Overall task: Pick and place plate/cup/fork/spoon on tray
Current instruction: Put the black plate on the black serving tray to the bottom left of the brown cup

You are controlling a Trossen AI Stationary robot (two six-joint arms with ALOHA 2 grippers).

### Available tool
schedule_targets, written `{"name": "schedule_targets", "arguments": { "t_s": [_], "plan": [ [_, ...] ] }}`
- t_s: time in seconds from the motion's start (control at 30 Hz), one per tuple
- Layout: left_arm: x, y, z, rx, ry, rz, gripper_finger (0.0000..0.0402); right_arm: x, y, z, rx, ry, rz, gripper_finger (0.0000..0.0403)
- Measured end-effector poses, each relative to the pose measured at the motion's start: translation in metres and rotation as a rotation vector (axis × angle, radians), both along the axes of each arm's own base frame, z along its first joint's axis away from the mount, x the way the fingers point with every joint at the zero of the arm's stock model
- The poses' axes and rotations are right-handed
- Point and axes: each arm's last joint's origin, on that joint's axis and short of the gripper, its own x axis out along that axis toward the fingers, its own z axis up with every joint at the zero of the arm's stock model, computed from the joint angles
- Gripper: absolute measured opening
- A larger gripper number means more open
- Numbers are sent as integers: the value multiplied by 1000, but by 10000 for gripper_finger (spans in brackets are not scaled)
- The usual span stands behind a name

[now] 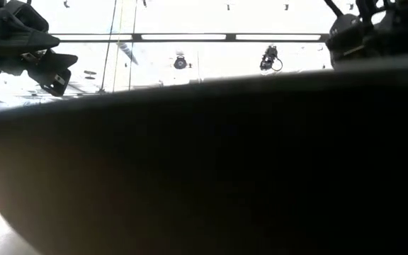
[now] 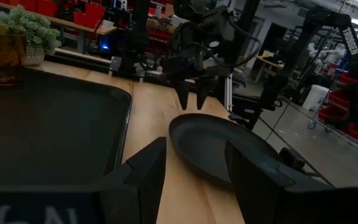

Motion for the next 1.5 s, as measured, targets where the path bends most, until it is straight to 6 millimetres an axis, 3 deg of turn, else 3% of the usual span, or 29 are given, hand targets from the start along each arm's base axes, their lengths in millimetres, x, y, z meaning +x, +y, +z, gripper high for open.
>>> {"name": "schedule_targets", "arguments": {
  "t_s": [0.37, 1.1, 1.5],
  "plan": [
    [0, 0, 0, -8, -2, 4, 174, 13, 9, -31, 18, 26, 32, 196],
    [0, 0, 1, -10, -4, 3, 174, 20, 4, -31, 110, 40, -22, 14],
    [0, 0, 1, -10, -5, 3, 174, 21, 2, -28, 137, 40, -10, 11]
  ]
}}
